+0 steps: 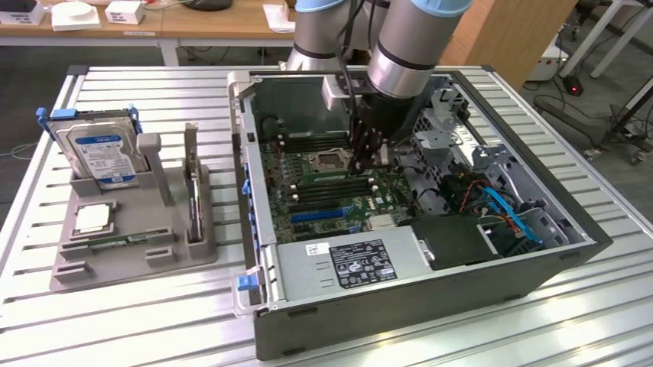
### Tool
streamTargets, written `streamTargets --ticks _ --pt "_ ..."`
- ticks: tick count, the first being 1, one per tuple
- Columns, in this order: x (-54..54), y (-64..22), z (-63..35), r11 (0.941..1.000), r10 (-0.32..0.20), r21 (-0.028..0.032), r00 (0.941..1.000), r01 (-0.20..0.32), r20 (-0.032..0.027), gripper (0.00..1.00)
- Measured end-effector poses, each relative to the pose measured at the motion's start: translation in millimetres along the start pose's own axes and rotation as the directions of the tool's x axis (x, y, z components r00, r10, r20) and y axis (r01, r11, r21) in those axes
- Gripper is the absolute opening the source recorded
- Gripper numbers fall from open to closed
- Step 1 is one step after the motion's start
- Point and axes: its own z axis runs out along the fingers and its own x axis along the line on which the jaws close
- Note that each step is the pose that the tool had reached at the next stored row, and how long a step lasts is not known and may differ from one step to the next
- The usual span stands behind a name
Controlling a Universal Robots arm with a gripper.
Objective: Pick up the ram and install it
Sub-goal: 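Insert the ram into the slot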
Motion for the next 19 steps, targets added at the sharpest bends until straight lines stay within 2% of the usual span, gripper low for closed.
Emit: streamTargets --ticks 19 --pt "0.6 -0.6 8.7 1.0000 0.000 0.0000 1.0000 0.000 0.0000 0.11"
